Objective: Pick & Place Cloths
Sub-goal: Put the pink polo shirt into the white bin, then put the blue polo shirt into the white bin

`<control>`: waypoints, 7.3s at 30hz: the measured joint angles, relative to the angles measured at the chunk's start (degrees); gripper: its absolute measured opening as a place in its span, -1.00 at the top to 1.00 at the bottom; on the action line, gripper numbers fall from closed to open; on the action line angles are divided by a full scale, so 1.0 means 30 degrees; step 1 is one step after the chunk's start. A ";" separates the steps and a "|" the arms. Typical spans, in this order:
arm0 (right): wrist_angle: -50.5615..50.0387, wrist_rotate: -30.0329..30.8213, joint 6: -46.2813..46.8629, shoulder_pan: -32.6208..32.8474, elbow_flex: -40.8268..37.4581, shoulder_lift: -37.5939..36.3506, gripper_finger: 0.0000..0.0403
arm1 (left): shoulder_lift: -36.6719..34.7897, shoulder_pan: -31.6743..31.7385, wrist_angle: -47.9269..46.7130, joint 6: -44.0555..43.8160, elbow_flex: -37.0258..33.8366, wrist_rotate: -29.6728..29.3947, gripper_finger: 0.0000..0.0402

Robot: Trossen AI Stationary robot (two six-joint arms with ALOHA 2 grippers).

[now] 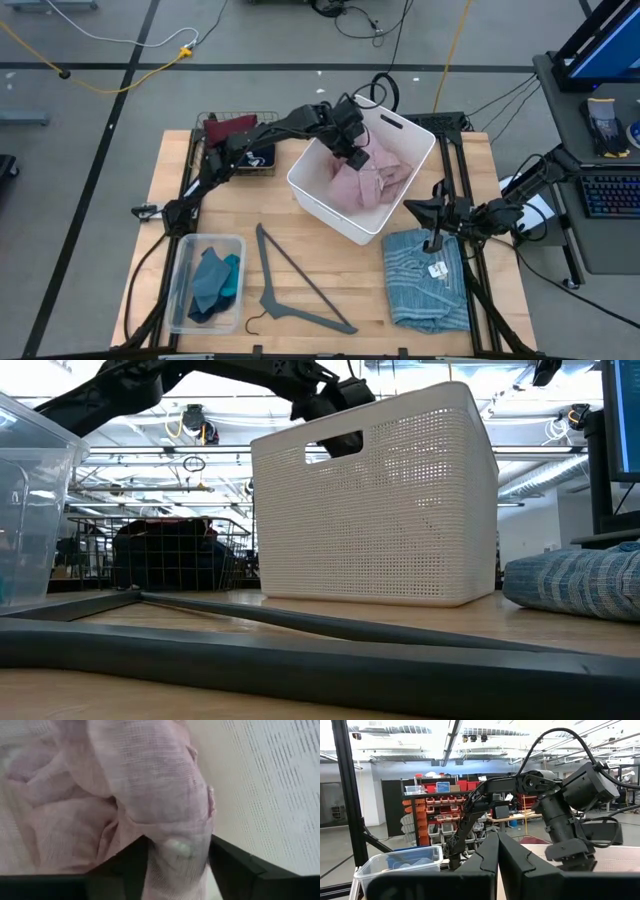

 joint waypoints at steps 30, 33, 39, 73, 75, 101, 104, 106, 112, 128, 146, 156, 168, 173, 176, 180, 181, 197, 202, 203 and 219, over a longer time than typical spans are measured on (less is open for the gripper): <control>-0.9825 0.3587 0.0974 0.5515 0.4818 0.1616 0.75 | -0.9904 -0.6043 -0.0284 0.2047 0.0036 -0.6034 -0.07; -1.2274 0.3519 0.2991 0.6064 0.6213 0.2588 0.76 | -1.0400 -0.7261 -0.0261 0.2052 0.0036 -0.7113 0.01; -1.5970 0.1704 0.7456 0.6557 0.8057 0.4632 0.83 | -1.0662 -0.9603 -0.0271 0.3108 0.0029 -0.8765 0.24; -3.2465 -1.4081 1.7425 0.6527 1.4870 1.2353 0.97 | -1.1139 -1.3843 0.0872 0.5097 -0.1982 -1.2548 0.99; -3.2478 -1.4097 1.7290 0.6543 1.4870 1.2432 0.96 | -1.1564 -1.3894 0.1806 0.4948 -0.3191 -1.2572 0.98; -3.5591 -1.9517 2.5283 0.3925 1.4848 1.2458 0.03 | -2.3388 -1.4477 1.4737 0.2504 -2.2755 -1.2716 0.98; -3.5590 -2.0077 2.6977 0.3103 1.4848 1.2458 -0.12 | -2.3736 -1.4661 1.4617 0.2616 -2.3041 -1.2705 0.96; -3.5597 -2.0072 2.7804 0.2608 1.4848 1.2458 -0.21 | -2.3837 -1.4747 1.4425 0.2795 -2.3098 -1.2691 0.96; -3.5718 -2.0065 3.1471 0.1229 1.4274 1.2444 -0.38 | -2.4121 -1.5090 1.3250 0.3193 -2.3119 -1.2484 0.96; -3.3850 -2.0005 3.4700 -0.1268 1.0407 1.2444 -0.40 | -2.5381 -1.5368 1.1352 0.3596 -2.3182 -1.1492 0.98; -2.2296 -2.1999 3.9909 -0.2342 0.1770 1.2371 -0.40 | -2.6096 -1.5380 1.2230 0.2234 -2.4691 -1.1499 0.92; -2.1442 -2.1237 4.0570 -0.2331 0.1705 1.2400 -0.40 | -2.6095 -1.5380 1.2242 0.2226 -2.4691 -1.1507 0.95; -2.1641 -2.0502 4.0847 -0.2227 0.1690 1.2407 -0.31 | -2.6095 -1.5380 1.2240 0.2226 -2.4691 -1.1507 0.95; -2.2245 -1.8554 4.2259 -0.1588 0.1690 1.2451 -0.04 | -2.6095 -1.5380 1.2242 0.2226 -2.4691 -1.1514 0.92; -2.2512 -1.7750 4.3011 -0.1105 0.1690 1.2444 0.17 | -2.6095 -1.5380 1.2240 0.2225 -2.4691 -1.1514 0.98; -2.2859 -1.6672 4.3755 -0.0638 0.1690 1.2444 0.49 | -2.6095 -1.5380 1.2243 0.2232 -2.4691 -1.1514 0.96; -2.2906 -1.6497 4.3861 -0.0546 0.1690 1.2444 0.57 | -2.6095 -1.5380 1.2244 0.2239 -2.4691 -1.1516 0.95; -2.2163 -1.5793 4.0496 -0.0306 0.3274 1.2444 0.94 | -2.6095 -1.5380 1.2441 0.2226 -2.4691 -1.1521 0.91; -2.2527 -1.4214 3.7412 -0.0219 0.5100 1.2509 0.94 | -2.6095 -1.5380 1.2676 0.2465 -2.4691 -1.1514 0.91; -2.2506 -1.3887 3.7006 -0.0211 0.5514 1.2473 0.94 | -2.6095 -1.5380 1.2682 0.2478 -2.4691 -1.1514 0.91; -2.2562 -1.2811 2.8461 -0.0036 1.1587 1.2451 0.94 | -2.6082 -1.5380 1.2829 0.2394 -2.4691 -1.1512 0.91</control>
